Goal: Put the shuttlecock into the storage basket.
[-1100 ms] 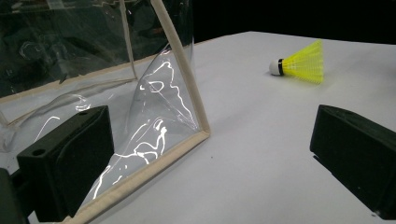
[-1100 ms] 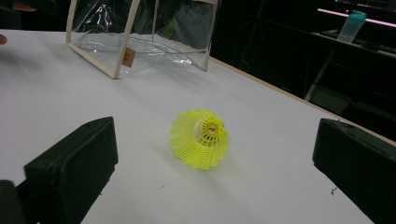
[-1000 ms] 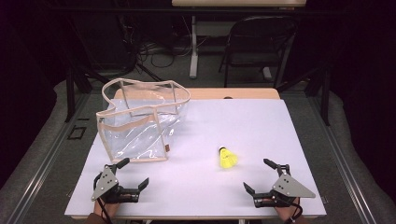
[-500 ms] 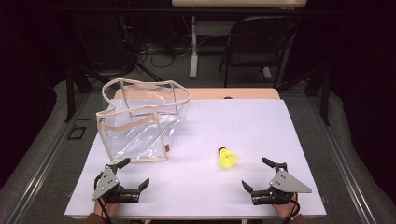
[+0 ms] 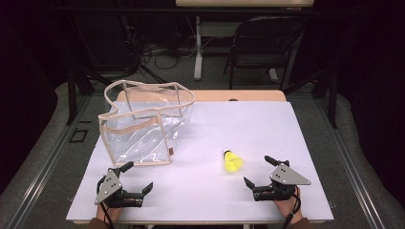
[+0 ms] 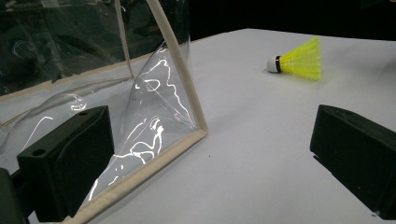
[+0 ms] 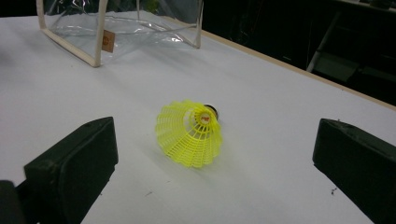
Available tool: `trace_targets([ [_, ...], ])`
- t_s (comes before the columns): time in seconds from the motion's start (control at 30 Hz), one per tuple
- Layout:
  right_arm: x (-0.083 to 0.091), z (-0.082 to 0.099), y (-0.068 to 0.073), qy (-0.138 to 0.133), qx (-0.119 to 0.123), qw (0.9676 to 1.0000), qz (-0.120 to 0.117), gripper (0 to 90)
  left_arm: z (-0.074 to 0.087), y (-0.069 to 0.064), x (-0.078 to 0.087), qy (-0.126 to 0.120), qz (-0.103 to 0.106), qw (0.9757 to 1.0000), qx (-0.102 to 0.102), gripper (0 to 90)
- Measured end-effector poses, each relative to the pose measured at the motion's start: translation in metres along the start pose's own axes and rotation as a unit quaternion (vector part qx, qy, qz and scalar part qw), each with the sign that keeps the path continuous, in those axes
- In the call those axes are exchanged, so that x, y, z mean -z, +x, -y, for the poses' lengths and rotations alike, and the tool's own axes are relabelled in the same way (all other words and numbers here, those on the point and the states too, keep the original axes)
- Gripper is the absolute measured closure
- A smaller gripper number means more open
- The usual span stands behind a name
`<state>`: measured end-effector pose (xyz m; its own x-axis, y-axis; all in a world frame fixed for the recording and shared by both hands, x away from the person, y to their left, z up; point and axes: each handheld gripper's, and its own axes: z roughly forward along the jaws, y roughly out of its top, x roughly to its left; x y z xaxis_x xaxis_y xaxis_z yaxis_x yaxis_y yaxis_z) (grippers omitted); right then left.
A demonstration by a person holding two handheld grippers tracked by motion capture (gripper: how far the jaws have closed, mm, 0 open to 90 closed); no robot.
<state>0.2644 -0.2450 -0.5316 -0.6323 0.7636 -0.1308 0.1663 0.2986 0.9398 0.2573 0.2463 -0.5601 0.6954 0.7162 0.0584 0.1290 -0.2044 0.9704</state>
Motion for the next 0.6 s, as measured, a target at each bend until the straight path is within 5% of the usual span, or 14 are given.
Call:
trace_targets([
  [0.6,-0.035,-0.010,-0.008,0.044,-0.014,0.9989,-0.006,0.0,-0.001,0.000,-0.004,0.004,0.004,1.0000,-0.006,0.0],
])
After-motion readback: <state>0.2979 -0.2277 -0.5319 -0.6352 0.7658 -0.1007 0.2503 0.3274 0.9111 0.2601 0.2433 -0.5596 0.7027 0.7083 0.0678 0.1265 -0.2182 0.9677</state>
